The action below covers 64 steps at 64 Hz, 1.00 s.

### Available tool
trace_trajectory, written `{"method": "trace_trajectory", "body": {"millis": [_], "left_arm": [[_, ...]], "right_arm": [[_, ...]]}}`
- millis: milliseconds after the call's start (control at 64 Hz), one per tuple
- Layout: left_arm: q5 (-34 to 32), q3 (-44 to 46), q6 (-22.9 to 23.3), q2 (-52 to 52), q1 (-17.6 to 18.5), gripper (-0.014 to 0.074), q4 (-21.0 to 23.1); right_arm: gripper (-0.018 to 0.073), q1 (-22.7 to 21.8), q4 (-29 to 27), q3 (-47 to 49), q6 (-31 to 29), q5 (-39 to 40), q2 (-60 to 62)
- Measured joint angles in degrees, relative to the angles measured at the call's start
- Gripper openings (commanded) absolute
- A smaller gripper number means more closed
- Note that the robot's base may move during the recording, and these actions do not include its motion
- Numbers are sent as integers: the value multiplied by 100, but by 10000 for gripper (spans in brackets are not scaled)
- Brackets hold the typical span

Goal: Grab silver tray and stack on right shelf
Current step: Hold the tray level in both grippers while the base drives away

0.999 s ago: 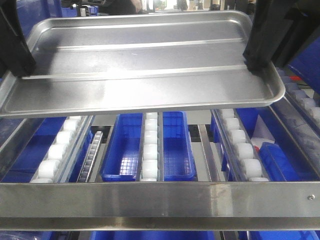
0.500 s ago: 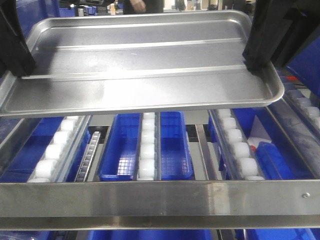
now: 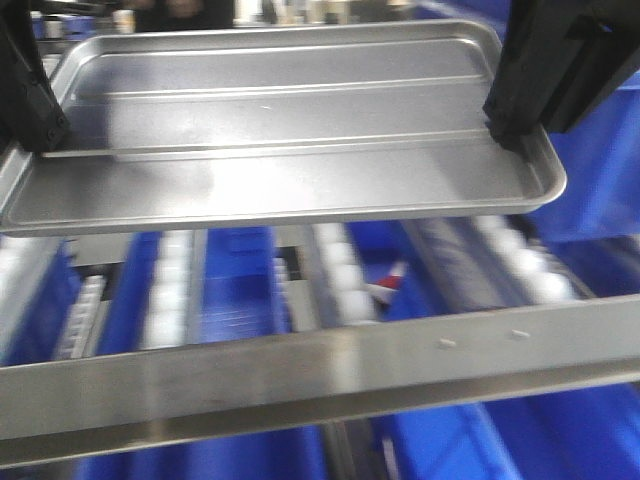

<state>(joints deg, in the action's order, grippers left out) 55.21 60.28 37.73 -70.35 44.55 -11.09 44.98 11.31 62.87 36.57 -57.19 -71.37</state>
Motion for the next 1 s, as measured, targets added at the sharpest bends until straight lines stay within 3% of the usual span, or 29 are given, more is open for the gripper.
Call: {"method": "trace_trajectory", "body": {"millis": [999], "left_arm": [[0,0,0,-13,0,-93,0]], "right_arm": [[50,0,0,0,9,0,0]]}}
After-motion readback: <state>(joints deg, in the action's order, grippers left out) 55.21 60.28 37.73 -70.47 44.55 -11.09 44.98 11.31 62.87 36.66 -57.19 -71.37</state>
